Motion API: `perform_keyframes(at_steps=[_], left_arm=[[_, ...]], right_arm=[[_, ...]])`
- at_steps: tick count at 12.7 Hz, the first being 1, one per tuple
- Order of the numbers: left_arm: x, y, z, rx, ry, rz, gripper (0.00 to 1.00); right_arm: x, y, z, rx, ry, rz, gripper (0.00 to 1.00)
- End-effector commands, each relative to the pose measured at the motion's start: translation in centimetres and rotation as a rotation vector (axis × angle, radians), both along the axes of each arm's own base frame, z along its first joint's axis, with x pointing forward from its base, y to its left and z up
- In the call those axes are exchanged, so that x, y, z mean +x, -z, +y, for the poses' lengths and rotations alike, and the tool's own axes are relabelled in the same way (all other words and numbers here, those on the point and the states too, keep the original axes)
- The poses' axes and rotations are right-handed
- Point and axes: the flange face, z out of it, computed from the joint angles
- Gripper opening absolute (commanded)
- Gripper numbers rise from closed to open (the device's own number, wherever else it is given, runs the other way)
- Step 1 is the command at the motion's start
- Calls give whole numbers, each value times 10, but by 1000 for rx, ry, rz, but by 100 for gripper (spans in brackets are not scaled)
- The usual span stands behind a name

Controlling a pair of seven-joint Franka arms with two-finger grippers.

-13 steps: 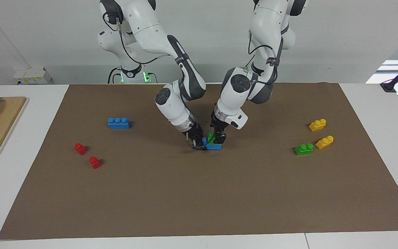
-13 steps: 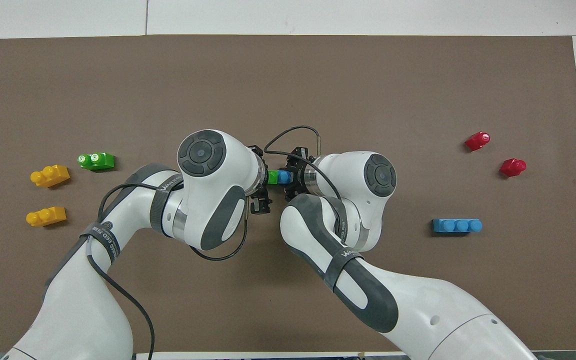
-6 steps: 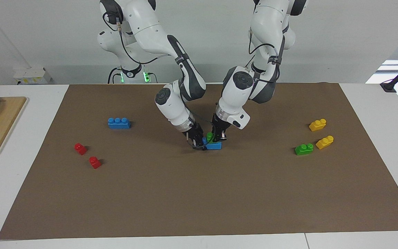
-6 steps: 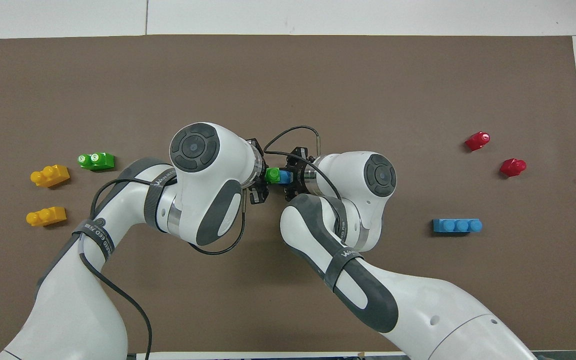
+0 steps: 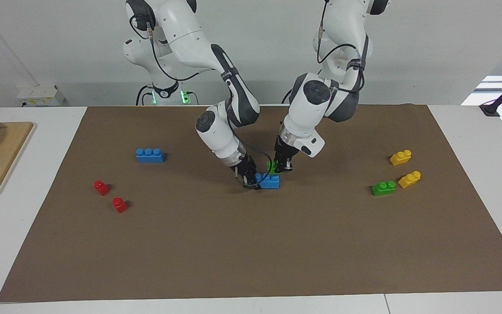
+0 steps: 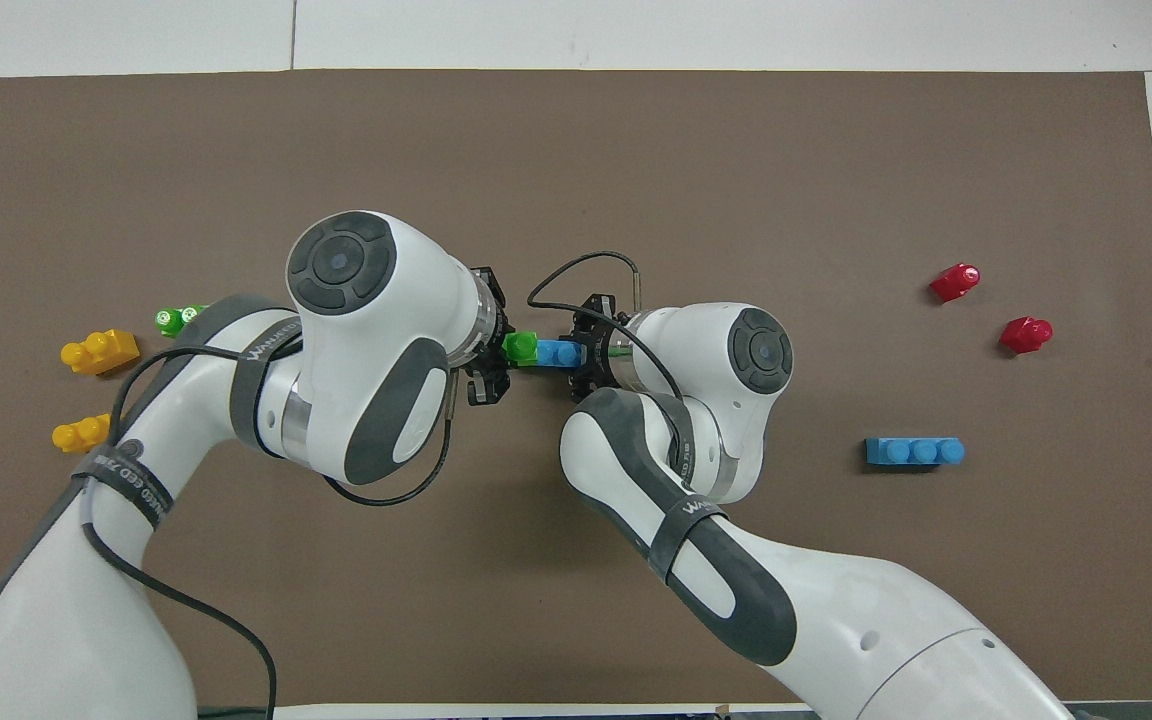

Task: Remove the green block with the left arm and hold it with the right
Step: 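Pull the green brick away with the left gripper while the right gripper holds blue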

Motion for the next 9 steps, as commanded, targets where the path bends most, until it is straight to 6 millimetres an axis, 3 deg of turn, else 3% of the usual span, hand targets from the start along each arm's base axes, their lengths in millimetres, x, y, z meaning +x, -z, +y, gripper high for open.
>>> perform_keyframes(at_steps=[1,4,6,9], left_arm=[[-25,-11,23,29,247,38,0],[-46,-6,65,13,550,91,0],[-49,-3,106,-21,712,82,0],[-28,-1,186,-84,915,25,0]], right_arm=[[7,16,-11,-7,19,-24,0],[36,-9,-27,24,13,-35,0],[57,-28,-50,51,-3,-27,0],[73,-48,-104,69,-55,-24,0]])
